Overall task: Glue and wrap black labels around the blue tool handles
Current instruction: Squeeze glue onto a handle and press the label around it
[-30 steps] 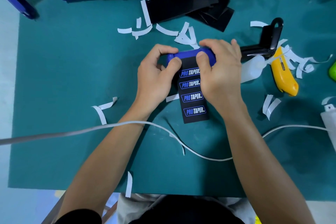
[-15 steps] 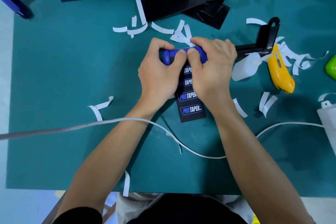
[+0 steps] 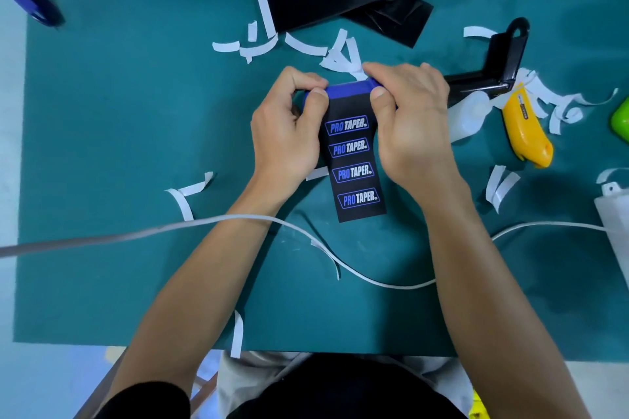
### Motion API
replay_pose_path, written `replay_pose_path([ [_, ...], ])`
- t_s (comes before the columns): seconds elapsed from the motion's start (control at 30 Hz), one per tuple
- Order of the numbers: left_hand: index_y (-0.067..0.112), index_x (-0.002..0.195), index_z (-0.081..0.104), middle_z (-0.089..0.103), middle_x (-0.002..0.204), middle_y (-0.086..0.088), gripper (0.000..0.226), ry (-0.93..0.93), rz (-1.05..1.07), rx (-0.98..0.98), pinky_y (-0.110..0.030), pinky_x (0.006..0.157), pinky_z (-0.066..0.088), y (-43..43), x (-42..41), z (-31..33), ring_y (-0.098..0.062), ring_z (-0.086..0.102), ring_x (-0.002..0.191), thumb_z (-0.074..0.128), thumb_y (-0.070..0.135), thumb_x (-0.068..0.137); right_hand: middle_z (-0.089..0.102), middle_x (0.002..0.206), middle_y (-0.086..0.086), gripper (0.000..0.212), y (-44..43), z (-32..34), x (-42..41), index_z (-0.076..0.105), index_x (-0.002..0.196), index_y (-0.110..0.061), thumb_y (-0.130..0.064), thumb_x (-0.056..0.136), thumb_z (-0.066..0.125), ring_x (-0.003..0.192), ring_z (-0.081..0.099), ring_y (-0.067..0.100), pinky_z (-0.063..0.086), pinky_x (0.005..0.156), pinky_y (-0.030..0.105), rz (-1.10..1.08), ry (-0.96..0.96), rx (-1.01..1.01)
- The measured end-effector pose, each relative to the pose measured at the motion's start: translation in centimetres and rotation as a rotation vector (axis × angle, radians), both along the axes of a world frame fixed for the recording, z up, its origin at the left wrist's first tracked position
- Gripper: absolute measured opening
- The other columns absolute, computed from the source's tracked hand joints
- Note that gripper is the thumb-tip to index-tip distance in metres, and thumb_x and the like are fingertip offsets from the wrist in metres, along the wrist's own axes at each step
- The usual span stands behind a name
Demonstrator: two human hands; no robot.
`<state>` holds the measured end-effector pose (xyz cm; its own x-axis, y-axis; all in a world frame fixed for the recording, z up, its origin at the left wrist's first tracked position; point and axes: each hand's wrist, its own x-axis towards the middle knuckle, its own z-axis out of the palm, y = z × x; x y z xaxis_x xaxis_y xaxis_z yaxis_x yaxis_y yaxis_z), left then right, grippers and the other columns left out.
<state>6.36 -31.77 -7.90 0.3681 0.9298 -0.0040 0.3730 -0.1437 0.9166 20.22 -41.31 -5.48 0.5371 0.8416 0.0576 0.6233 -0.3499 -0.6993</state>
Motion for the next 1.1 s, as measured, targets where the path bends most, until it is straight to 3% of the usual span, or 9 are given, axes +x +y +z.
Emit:
replay_pose_path([
  [0.07, 0.035, 0.09, 0.068, 0.074, 0.102, 0.021, 0.01, -0.036, 0.007, -0.019, -0.04, 0.069, 0.054, 0.1, 0.1, 0.0, -0.023, 0.065, 0.081, 0.061, 0.03, 0.094, 0.065, 0.128, 0.006, 0.046, -0.7, 0.3, 0.6, 0.062, 0.138, -0.006, -0.001, 0.094, 0.05, 0.124, 0.047, 0.014, 0.016, 0.126, 0.038, 0.074, 0.005, -0.012],
  [0.17, 0.04, 0.089, 0.069, 0.076, 0.101, 0.019, 0.016, -0.054, 0.005, -0.032, -0.041, 0.07, 0.053, 0.2, 0.2, 0.1, -0.022, 0.066, 0.082, 0.061, 0.028, 0.095, 0.057, 0.143, 0.011, 0.061, -0.9, 0.6, 0.7, 0.055, 0.142, -0.002, 0.001, 0.082, 0.046, 0.142, 0.042, 0.028, 0.008, 0.129, 0.043, 0.138, -0.133, -0.129],
  [0.33, 0.03, 0.115, 0.074, 0.075, 0.1, 0.017, 0.023, -0.156, -0.021, -0.12, -0.027, 0.077, 0.05, 0.4, -0.9, 0.3, -0.006, 0.067, 0.086, 0.061, 0.033, 0.097, 0.061, 0.11, 0.008, 0.049, 0.4, 0.4, 0.6, 0.061, 0.122, -0.004, -0.001, 0.079, 0.037, 0.114, 0.053, 0.033, 0.012, 0.128, 0.044, 0.074, -0.267, -0.202],
  [0.43, 0.039, 0.133, 0.064, 0.068, 0.124, 0.023, 0.053, 0.017, -0.125, -0.015, -0.023, 0.085, 0.053, 0.4, -1.6, 0.8, -0.005, 0.067, 0.097, 0.075, 0.032, 0.081, 0.062, 0.112, 0.006, 0.059, 0.2, 0.0, 0.9, 0.061, 0.128, -0.005, 0.006, 0.073, 0.044, 0.113, 0.054, 0.032, 0.012, 0.128, 0.041, 0.107, -0.277, -0.163],
  [0.53, 0.033, 0.143, 0.057, 0.058, 0.139, 0.022, 0.076, 0.038, -0.165, 0.069, -0.035, 0.103, 0.053, 0.7, -1.7, 0.9, -0.008, 0.061, 0.124, 0.082, 0.026, 0.071, 0.063, 0.118, 0.008, 0.059, 0.6, 0.0, 0.9, 0.061, 0.134, -0.004, 0.005, 0.078, 0.046, 0.114, 0.053, 0.031, 0.016, 0.124, 0.039, 0.136, -0.239, -0.086],
  [0.63, 0.028, 0.153, 0.046, 0.058, 0.141, 0.019, 0.095, -0.034, -0.129, 0.033, -0.03, 0.097, 0.055, 1.6, -2.1, 0.9, -0.012, 0.063, 0.122, 0.086, 0.017, 0.068, 0.063, 0.119, 0.003, 0.059, 1.0, 0.4, 1.0, 0.06, 0.137, -0.009, 0.006, 0.08, 0.056, 0.109, 0.052, 0.029, 0.029, 0.105, 0.032, 0.152, -0.216, -0.041],
  [0.87, -0.008, 0.124, 0.059, 0.076, 0.092, 0.014, 0.049, -0.365, -0.157, -0.15, -0.022, 0.075, 0.053, 4.2, -3.9, 1.0, -0.004, 0.066, 0.081, 0.076, -0.01, 0.077, 0.058, 0.134, -0.008, 0.067, 3.5, 3.0, 0.6, 0.052, 0.147, -0.023, 0.0, 0.084, 0.061, 0.124, 0.046, 0.017, 0.029, 0.11, 0.028, 0.253, -0.006, -0.023],
  [1.0, -0.002, 0.113, 0.06, 0.074, 0.085, 0.018, 0.037, -0.453, -0.172, -0.047, -0.02, 0.069, 0.053, 5.0, -4.9, 1.9, 0.0, 0.063, 0.074, 0.07, -0.016, 0.08, 0.054, 0.129, -0.013, 0.07, 4.1, 4.9, 0.8, 0.043, 0.154, -0.031, -0.007, 0.091, 0.061, 0.119, 0.048, 0.019, 0.036, 0.106, 0.032, 0.331, 0.065, -0.093],
  [1.1, 0.002, 0.097, 0.066, 0.072, 0.084, 0.017, 0.022, -0.564, -0.184, 0.048, -0.024, 0.07, 0.049, 6.1, -5.8, 2.4, -0.004, 0.06, 0.075, 0.08, -0.001, 0.081, 0.054, 0.126, -0.008, 0.069, 3.9, 6.6, 0.3, 0.036, 0.159, -0.033, -0.017, 0.095, 0.06, 0.114, 0.05, 0.017, 0.04, 0.101, 0.034, 0.443, 0.114, -0.129],
])
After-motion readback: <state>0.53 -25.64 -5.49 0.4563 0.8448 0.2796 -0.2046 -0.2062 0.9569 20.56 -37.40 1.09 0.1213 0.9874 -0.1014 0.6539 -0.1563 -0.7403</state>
